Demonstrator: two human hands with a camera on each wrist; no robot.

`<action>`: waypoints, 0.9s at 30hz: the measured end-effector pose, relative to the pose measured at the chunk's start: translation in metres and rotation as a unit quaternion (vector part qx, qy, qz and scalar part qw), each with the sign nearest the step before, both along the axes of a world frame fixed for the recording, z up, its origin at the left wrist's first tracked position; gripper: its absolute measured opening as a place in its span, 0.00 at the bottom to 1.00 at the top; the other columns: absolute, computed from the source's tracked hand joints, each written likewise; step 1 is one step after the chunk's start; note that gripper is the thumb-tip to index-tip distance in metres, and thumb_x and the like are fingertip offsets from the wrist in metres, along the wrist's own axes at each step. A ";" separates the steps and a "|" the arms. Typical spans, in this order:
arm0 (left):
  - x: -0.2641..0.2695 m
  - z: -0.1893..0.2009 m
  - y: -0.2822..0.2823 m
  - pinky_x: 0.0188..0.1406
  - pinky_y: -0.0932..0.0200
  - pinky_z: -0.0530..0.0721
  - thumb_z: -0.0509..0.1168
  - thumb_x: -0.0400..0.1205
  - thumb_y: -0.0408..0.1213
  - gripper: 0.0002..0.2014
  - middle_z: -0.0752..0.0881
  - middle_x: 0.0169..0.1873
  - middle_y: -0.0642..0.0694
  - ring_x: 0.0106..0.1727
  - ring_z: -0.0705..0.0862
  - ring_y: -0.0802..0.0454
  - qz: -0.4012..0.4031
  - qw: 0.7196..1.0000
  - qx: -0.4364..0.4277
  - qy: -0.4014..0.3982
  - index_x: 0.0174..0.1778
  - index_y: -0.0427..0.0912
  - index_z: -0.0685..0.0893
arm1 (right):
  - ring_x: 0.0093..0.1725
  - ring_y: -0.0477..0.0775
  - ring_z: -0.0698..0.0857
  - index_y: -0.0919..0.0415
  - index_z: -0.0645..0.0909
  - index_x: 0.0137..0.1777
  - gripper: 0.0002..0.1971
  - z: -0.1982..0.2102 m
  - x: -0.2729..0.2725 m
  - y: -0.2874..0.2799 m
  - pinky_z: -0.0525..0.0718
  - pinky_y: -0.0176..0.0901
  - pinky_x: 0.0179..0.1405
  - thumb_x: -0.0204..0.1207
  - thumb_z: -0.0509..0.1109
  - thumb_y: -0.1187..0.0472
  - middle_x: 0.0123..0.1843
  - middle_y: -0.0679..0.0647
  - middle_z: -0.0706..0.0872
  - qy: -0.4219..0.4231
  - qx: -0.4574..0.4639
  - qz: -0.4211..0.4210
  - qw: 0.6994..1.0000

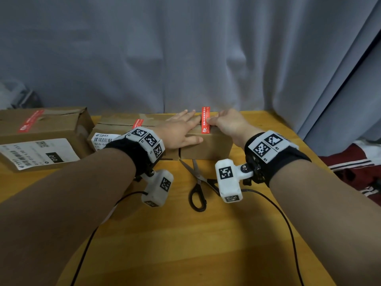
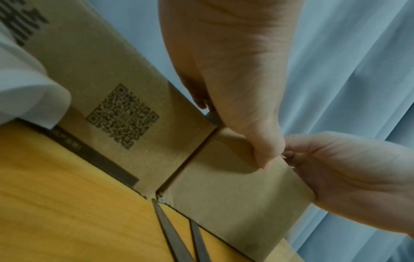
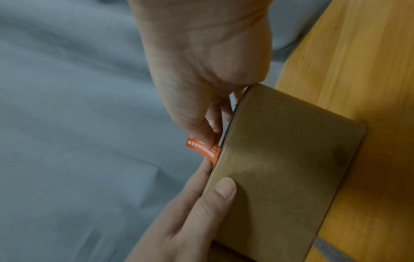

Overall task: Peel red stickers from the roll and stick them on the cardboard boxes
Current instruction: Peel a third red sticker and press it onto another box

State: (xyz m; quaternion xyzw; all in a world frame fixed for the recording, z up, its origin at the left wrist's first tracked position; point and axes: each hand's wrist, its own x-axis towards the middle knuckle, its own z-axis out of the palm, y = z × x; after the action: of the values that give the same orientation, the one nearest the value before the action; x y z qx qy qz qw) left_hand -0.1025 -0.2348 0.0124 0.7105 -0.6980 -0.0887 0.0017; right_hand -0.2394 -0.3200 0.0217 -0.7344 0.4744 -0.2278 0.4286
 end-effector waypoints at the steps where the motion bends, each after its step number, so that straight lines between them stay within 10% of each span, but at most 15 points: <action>1: 0.000 0.000 0.000 0.83 0.49 0.46 0.53 0.83 0.59 0.38 0.44 0.85 0.43 0.86 0.42 0.44 0.001 1.000 0.000 0.001 0.84 0.49 0.43 | 0.54 0.61 0.85 0.66 0.85 0.48 0.15 -0.001 0.000 0.000 0.80 0.58 0.63 0.69 0.73 0.53 0.50 0.63 0.89 0.005 -0.004 0.002 1.000; 8: 0.001 -0.002 -0.001 0.83 0.48 0.48 0.53 0.83 0.59 0.39 0.45 0.85 0.44 0.86 0.43 0.45 0.003 1.000 -0.001 0.003 0.84 0.47 0.44 | 0.58 0.59 0.82 0.50 0.83 0.30 0.09 -0.014 -0.004 -0.005 0.75 0.63 0.67 0.61 0.73 0.45 0.44 0.49 0.89 0.058 -0.048 0.010 0.997; 16: 0.002 -0.005 -0.003 0.83 0.48 0.47 0.53 0.83 0.60 0.38 0.45 0.85 0.44 0.86 0.42 0.45 0.004 1.000 -0.003 0.010 0.84 0.50 0.44 | 0.60 0.53 0.80 0.48 0.80 0.33 0.10 -0.007 -0.012 -0.001 0.76 0.50 0.66 0.62 0.78 0.47 0.50 0.52 0.88 0.060 -0.041 0.071 0.995; 21: 0.002 -0.004 -0.002 0.83 0.49 0.47 0.53 0.83 0.59 0.38 0.46 0.85 0.42 0.86 0.44 0.44 0.002 1.000 -0.010 0.007 0.84 0.49 0.44 | 0.53 0.47 0.80 0.52 0.78 0.43 0.12 -0.002 -0.016 0.000 0.74 0.33 0.49 0.65 0.78 0.53 0.47 0.48 0.83 0.042 -0.010 0.126 0.991; 27: 0.004 -0.008 -0.004 0.83 0.48 0.50 0.54 0.83 0.59 0.38 0.49 0.85 0.43 0.86 0.47 0.44 0.003 1.000 -0.022 0.015 0.84 0.48 0.46 | 0.53 0.48 0.80 0.51 0.77 0.39 0.13 -0.006 -0.011 -0.002 0.73 0.38 0.54 0.63 0.80 0.52 0.46 0.48 0.83 0.031 -0.018 0.096 0.995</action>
State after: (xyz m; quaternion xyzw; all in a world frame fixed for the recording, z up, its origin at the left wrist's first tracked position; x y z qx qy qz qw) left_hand -0.0985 -0.2393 0.0049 0.7111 -0.6975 -0.0837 0.0284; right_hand -0.2502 -0.3224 0.0155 -0.7911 0.4106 -0.1712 0.4198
